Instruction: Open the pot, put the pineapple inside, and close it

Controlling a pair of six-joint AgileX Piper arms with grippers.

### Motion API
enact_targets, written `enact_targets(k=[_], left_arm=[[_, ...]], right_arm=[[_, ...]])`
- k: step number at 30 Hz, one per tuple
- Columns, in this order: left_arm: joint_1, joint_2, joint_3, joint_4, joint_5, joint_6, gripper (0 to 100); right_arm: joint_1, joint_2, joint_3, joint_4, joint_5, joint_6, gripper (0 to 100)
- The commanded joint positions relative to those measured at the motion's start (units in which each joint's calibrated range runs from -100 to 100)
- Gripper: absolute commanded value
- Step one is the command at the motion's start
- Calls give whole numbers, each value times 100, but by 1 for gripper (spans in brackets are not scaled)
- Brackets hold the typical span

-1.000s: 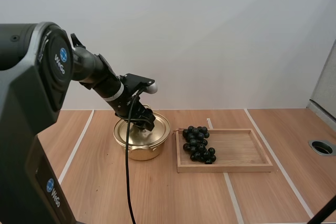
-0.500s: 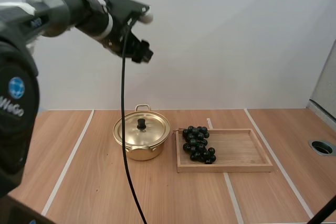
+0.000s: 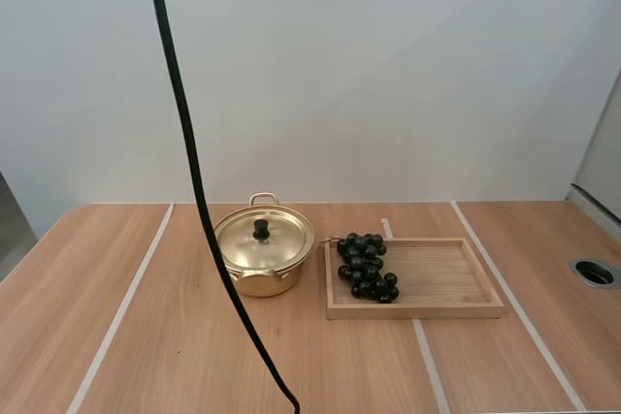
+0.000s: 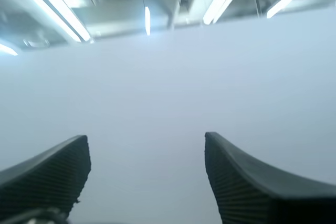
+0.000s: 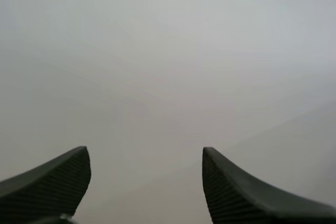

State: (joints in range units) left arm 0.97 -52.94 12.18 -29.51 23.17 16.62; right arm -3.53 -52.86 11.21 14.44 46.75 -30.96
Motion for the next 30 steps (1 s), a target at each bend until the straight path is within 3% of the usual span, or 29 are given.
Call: enact_targets(k=[1, 7, 11, 17, 23, 30], left_arm=[[6, -767, 778, 208, -447, -104, 100], [6, -2460, 3019, 283, -1180, -124, 100], [6, -3347, 4458, 353, -1479, -124, 100], [-39, -4231, 5810, 321, -1565, -164, 100], [-85, -4260, 6914, 277, -1612, -355, 100], [-123, -4260, 8398, 147, -2626, -355, 100]], right_arm=[[-23, -295, 647, -15, -623, 84, 100], [-23, -1481, 3159, 36, -3557, 75, 100], [120, -1627, 4389, 36, -3741, 75, 100], [191, -2019, 6027, -13, -4603, 75, 100], [61, -2282, 6758, -26, -4480, 43, 100], [20, -2339, 7015, -537, -2712, 43, 100]])
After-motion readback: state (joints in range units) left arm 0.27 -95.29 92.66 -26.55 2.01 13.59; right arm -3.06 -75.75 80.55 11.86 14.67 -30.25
